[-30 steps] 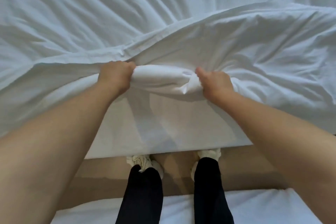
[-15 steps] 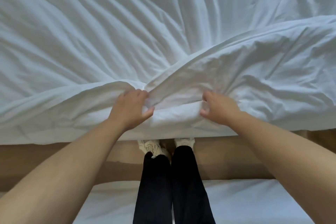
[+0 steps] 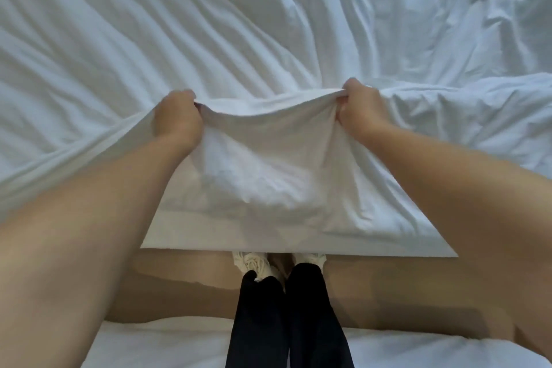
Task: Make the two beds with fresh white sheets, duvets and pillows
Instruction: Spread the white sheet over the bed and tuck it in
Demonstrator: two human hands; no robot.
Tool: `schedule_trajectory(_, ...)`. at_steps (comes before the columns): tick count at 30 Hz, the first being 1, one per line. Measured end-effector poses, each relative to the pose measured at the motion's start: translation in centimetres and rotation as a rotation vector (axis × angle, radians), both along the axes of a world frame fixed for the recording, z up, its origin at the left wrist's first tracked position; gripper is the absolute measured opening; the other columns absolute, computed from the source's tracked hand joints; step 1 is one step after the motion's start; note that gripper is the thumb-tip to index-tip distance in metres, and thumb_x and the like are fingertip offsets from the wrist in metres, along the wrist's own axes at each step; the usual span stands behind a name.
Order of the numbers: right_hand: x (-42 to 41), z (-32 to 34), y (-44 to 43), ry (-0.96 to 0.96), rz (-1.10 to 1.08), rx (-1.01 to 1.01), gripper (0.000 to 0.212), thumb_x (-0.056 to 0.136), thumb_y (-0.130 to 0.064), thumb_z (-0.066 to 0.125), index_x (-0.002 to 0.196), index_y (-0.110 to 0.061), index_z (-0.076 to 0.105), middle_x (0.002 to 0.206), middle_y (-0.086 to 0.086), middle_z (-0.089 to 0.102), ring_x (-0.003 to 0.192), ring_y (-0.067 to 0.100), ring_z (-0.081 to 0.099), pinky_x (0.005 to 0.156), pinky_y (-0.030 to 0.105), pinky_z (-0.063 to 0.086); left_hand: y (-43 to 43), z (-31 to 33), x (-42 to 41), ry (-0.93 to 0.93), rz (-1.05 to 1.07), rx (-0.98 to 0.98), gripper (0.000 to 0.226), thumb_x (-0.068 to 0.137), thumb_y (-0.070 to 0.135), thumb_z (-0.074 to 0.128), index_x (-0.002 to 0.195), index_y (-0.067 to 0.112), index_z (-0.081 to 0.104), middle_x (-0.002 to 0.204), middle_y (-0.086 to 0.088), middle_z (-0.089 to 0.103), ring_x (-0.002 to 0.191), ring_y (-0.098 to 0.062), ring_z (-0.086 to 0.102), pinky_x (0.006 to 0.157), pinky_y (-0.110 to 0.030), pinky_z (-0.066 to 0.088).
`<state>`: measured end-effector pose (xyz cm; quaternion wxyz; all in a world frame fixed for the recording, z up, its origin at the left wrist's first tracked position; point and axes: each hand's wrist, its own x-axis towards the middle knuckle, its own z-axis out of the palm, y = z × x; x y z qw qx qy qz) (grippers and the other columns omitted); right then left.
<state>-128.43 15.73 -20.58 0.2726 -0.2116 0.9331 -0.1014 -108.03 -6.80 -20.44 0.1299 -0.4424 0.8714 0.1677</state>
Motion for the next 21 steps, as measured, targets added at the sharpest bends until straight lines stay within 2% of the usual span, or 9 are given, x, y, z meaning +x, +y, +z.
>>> schedule_trajectory(2, -3.1, 2.7, -1.7, 0.069, -0.140, -0.078, 0.022, 0.092, -0.011, 0.042, 0.108, -0.007, 0.056, 0.104, 0.023, 0.062, 0.098, 0.038, 0.058, 0.073, 0.034, 0.037, -3.3, 2.7, -3.9, 0.104, 0.035, -0.064, 0.025, 0.092, 0.003, 0.039, 0.102, -0.004, 0.062, 0.112, -0.030, 0.056, 0.103, -0.044, 0.054, 0.083, -0.045, 0.042)
schedule_trajectory(5, -7.8, 6.6, -4.9, 0.169, -0.312, -0.202, 0.029, 0.094, -0.010, 0.038, 0.119, -0.011, 0.052, 0.099, 0.012, 0.056, 0.098, 0.030, 0.057, 0.074, 0.029, 0.032, -6.7, 6.6, -10.5, 0.253, -0.016, -0.081, 0.029, 0.097, 0.011, 0.039, 0.118, -0.001, 0.056, 0.130, -0.028, 0.046, 0.118, -0.043, 0.047, 0.097, -0.045, 0.037)
schedule_trajectory(7, -9.0, 7.6, -6.7, 0.147, -0.270, -0.250, 0.039, 0.097, -0.014, 0.043, 0.136, -0.017, 0.041, 0.104, 0.012, 0.053, 0.098, 0.031, 0.055, 0.078, 0.030, 0.036, -6.6, 7.2, -13.5, 0.242, -0.081, 0.014, 0.047, 0.099, 0.020, 0.042, 0.143, 0.005, 0.034, 0.154, -0.026, 0.017, 0.141, -0.042, 0.022, 0.115, -0.045, 0.023)
schedule_trajectory(9, -7.9, 6.0, -7.0, 0.065, -0.057, -0.171, 0.064, 0.096, -0.022, 0.053, 0.152, -0.024, 0.022, 0.136, 0.015, 0.047, 0.121, 0.033, 0.049, 0.096, 0.038, 0.040, -4.8, 5.7, -13.7, 0.076, -0.115, 0.103, 0.069, 0.099, 0.030, 0.043, 0.155, 0.014, 0.005, 0.160, -0.019, -0.013, 0.146, -0.042, -0.001, 0.119, -0.050, 0.010)
schedule_trajectory(10, -6.5, 4.4, -6.6, 0.004, 0.050, -0.074, 0.072, 0.095, -0.030, 0.054, 0.155, -0.028, 0.013, 0.154, 0.012, 0.030, 0.137, 0.034, 0.035, 0.108, 0.047, 0.034, -3.4, 4.1, -12.7, -0.037, -0.139, 0.132, 0.073, 0.100, 0.035, 0.041, 0.155, 0.018, -0.003, 0.160, -0.014, -0.020, 0.147, -0.041, -0.007, 0.119, -0.053, 0.007)
schedule_trajectory(12, -2.6, 1.0, -5.1, -0.104, 0.224, 0.184, 0.073, 0.097, -0.047, 0.046, 0.154, -0.037, 0.001, 0.164, 0.001, -0.006, 0.149, 0.036, -0.001, 0.111, 0.068, 0.014, -0.5, 0.5, -9.5, -0.218, -0.226, 0.175, 0.072, 0.101, 0.044, 0.033, 0.155, 0.023, -0.009, 0.160, -0.008, -0.022, 0.147, -0.036, -0.014, 0.117, -0.057, 0.002)
schedule_trajectory(14, -0.1, -2.2, -3.7, -0.140, 0.310, 0.307, 0.071, 0.097, -0.055, 0.037, 0.153, -0.041, -0.004, 0.162, -0.002, -0.021, 0.147, 0.038, -0.018, 0.105, 0.076, 0.004, 0.9, -2.7, -7.0, -0.290, -0.299, 0.181, 0.070, 0.101, 0.048, 0.028, 0.154, 0.023, -0.010, 0.161, -0.006, -0.020, 0.148, -0.032, -0.016, 0.116, -0.058, -0.002)
schedule_trajectory(17, 0.6, -5.4, -3.6, -0.106, 0.311, 0.316, 0.071, 0.097, -0.056, 0.033, 0.153, -0.040, -0.007, 0.161, -0.001, -0.024, 0.145, 0.038, -0.023, 0.104, 0.077, 0.000, 0.2, -5.7, -5.8, -0.269, -0.367, 0.154, 0.069, 0.100, 0.045, 0.029, 0.155, 0.022, -0.006, 0.162, -0.005, -0.015, 0.149, -0.029, -0.012, 0.117, -0.055, -0.001)
schedule_trajectory(21, 2.5, -5.7, -2.8, -0.171, 0.284, 0.304, 0.065, 0.099, -0.050, 0.035, 0.154, -0.036, 0.003, 0.164, 0.001, -0.012, 0.148, 0.036, -0.013, 0.110, 0.071, 0.007, 1.0, -6.1, -2.9, -0.302, -0.422, 0.206, 0.063, 0.102, 0.040, 0.028, 0.155, 0.020, 0.003, 0.163, -0.005, -0.007, 0.150, -0.027, -0.006, 0.118, -0.053, 0.003)
